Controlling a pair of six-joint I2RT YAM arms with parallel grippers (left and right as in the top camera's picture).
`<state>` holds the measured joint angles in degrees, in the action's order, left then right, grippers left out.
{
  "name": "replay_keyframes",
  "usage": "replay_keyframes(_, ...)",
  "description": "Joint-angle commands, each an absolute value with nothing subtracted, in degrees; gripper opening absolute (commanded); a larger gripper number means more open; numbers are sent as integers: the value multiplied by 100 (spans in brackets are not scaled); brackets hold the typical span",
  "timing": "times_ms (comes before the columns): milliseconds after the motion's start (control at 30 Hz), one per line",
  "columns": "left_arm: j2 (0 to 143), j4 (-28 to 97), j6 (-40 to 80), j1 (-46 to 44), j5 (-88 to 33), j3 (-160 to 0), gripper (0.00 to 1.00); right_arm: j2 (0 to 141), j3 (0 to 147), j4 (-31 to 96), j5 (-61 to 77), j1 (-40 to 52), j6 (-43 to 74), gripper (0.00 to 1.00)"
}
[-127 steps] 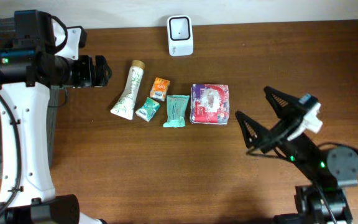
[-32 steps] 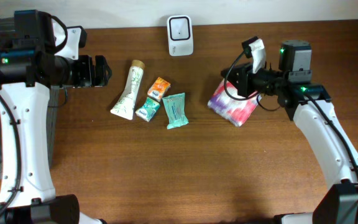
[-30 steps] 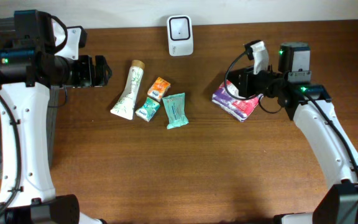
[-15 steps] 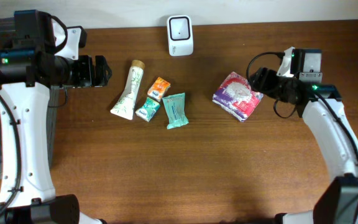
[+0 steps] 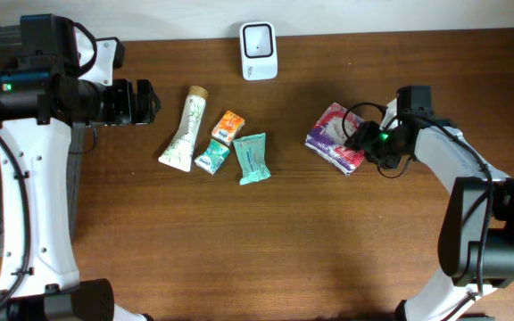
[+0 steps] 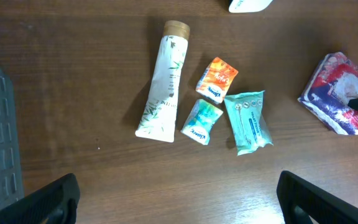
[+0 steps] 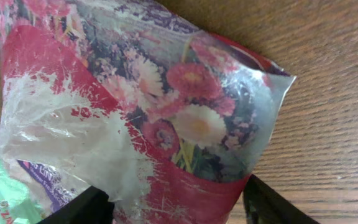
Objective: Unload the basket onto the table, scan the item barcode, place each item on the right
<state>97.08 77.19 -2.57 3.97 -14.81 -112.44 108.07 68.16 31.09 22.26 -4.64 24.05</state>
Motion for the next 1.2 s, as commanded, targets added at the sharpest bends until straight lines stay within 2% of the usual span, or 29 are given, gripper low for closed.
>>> replay_keyframes(0,9712,7725,-261,390,-1542,-11264,99,10912,6646,3116,2379,-484,2386,36)
replay_keyframes(100,9712,7725,-261,390,-1542,-11264,99,10912,6635,3301,2429,-484,2383,4)
replay_keyframes(300,9712,7725,-261,390,-1542,-11264,99,10763,6722,3369,3583,-486,1544,4)
replay_keyframes(433,9712,7725,-261,390,-1542,-11264,99,10191,6928,3352,5107,-491,40,4)
replay_keyframes(600,9712,7725,-261,390,-1542,-11264,99,9636,6936,2902,6130,-489,-899,4)
replay_keyframes(700,9712,7725,-261,390,-1542,-11264,99,9354,6936,2460,6058,-489,-893,4)
replay_keyframes(900,9712,7725,-261,390,-1542,-11264,99,8731,6936,2047,4960,-484,-668,4)
replay_keyframes(1100,9712,7725,-261,390,-1542,-11264,99,8586,6934,2080,4807,-484,-657,4)
replay_keyframes(1167,9712,7725,-261,390,-1542,-11264,99,8586,6934,2191,4322,-484,-377,4)
